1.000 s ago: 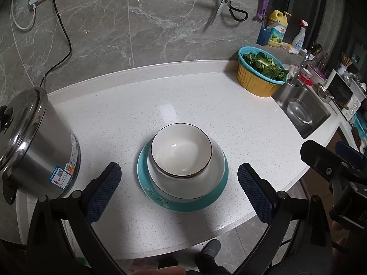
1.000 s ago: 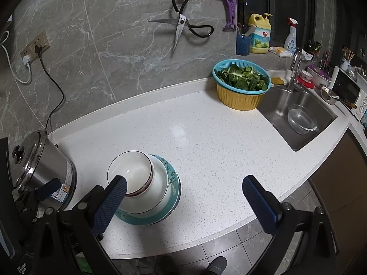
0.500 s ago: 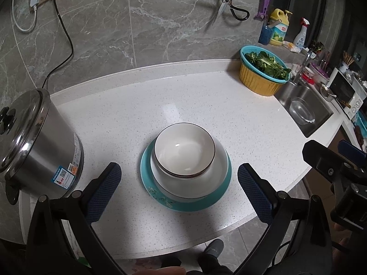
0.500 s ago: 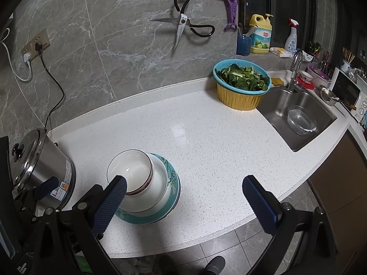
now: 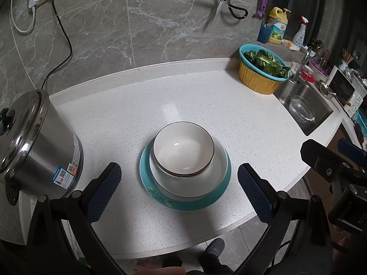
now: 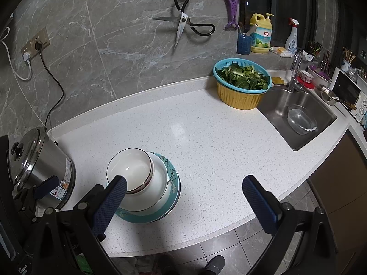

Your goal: Organize plates and bowls

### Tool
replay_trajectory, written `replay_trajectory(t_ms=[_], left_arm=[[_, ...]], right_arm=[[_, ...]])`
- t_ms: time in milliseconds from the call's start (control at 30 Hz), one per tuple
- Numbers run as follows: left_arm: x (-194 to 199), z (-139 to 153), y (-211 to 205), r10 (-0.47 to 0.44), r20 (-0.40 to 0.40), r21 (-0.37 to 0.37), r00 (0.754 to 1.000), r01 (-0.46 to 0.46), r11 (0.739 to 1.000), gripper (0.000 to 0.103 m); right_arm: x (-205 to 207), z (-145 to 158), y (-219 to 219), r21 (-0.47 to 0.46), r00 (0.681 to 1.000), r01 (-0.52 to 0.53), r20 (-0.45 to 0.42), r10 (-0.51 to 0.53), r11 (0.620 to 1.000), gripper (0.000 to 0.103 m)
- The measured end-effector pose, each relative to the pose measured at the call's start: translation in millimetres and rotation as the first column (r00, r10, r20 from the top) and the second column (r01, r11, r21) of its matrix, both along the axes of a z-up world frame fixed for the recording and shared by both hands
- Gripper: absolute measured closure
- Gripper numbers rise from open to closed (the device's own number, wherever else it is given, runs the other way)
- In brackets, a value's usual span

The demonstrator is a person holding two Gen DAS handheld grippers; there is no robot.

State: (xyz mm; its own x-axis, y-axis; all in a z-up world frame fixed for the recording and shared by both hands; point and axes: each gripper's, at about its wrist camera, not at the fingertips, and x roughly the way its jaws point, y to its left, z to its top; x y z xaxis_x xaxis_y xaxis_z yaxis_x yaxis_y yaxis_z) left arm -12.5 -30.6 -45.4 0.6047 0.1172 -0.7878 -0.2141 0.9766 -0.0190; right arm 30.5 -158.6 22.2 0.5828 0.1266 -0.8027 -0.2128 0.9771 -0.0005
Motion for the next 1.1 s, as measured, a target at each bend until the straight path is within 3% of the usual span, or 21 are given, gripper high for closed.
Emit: replay_trajectory(t_ms=[1100], left_arm=[[-0.6, -0.4, -4.0, -0.010, 0.000, 0.002, 1.000, 0.010, 1.000, 0.000]], right_arm=[[-2.7, -0.5, -3.2, 0.001, 1.000, -0.002, 0.000, 0.002, 1.000, 0.000]])
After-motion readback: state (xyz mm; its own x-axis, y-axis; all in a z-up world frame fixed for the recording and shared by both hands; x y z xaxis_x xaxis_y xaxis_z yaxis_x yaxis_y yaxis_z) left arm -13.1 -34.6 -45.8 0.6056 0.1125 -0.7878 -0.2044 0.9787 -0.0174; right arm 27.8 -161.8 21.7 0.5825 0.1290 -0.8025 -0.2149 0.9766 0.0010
